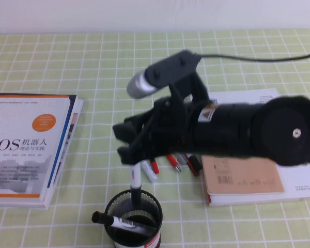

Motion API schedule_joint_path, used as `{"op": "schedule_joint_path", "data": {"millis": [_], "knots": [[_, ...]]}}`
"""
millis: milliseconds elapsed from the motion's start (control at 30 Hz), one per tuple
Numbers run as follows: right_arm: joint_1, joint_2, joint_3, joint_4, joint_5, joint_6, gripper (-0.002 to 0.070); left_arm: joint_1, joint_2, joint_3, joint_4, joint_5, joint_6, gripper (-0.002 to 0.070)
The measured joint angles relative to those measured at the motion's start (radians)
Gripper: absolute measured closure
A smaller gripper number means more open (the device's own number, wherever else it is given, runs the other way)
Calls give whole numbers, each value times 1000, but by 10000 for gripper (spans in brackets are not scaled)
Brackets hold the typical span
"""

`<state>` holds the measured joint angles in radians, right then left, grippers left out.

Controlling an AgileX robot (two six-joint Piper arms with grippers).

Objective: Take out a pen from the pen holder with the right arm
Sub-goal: 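Take a marker out of the pen holder and lay it on the table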

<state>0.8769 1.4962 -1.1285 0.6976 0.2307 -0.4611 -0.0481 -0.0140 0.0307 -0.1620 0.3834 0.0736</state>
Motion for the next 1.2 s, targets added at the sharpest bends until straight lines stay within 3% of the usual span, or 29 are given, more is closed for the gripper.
{"op": "schedule_joint_path", "data": {"millis": [267,567,900,1200], "knots": [[-106,41,-141,-127,100,11,575,0,0,0,0,0,0,683],[-203,292,-376,-333,317,206,575,0,0,0,0,0,0,683],[-263,590,-679,-355,548,260,575,0,0,0,0,0,0,683],[-274,699,-794,-352,583,282,575,0,0,0,0,0,0,683]]}}
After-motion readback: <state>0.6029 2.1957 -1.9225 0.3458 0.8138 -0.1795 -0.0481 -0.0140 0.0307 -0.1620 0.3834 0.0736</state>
